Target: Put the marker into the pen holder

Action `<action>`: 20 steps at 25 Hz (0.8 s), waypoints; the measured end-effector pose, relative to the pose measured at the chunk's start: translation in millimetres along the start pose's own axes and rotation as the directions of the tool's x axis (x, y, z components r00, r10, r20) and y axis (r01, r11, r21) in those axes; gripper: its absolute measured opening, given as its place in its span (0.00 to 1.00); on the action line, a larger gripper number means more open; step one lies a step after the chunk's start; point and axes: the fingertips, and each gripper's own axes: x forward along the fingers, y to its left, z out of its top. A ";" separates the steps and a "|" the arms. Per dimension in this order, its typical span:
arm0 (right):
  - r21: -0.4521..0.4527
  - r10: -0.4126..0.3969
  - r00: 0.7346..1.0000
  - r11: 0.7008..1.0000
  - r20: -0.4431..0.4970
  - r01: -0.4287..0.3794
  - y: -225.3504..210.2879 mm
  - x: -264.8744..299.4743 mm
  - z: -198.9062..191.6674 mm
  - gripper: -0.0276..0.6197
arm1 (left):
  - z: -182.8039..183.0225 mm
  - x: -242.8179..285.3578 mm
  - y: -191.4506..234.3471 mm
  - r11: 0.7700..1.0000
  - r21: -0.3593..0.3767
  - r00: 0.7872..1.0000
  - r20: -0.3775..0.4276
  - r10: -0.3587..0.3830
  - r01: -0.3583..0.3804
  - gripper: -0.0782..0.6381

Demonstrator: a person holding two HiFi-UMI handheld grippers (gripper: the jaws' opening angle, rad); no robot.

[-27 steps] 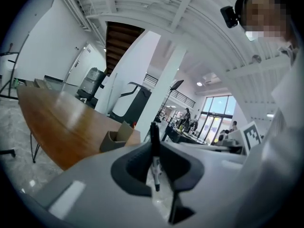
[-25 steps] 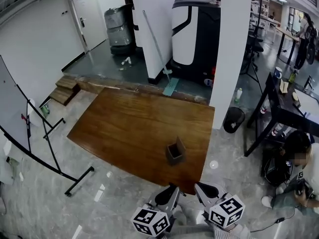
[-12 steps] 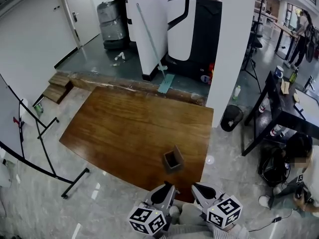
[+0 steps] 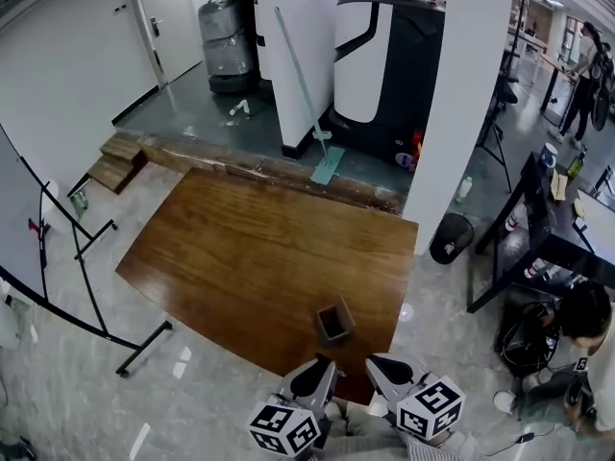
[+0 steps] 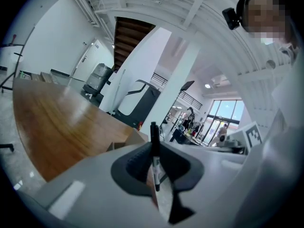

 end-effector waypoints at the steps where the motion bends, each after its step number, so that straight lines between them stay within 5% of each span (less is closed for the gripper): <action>1: 0.000 0.005 1.000 1.000 -0.005 -0.005 -0.4 3.2 -0.3 0.04 | -0.9 1.9 2.1 1.000 -0.002 1.000 -0.007 0.002 -0.002 0.17; 20: 0.060 0.078 0.993 0.996 -0.091 -0.072 -18.5 51.2 -15.4 0.04 | 34.5 40.5 36.6 0.999 -0.031 1.000 0.003 0.018 -0.018 0.17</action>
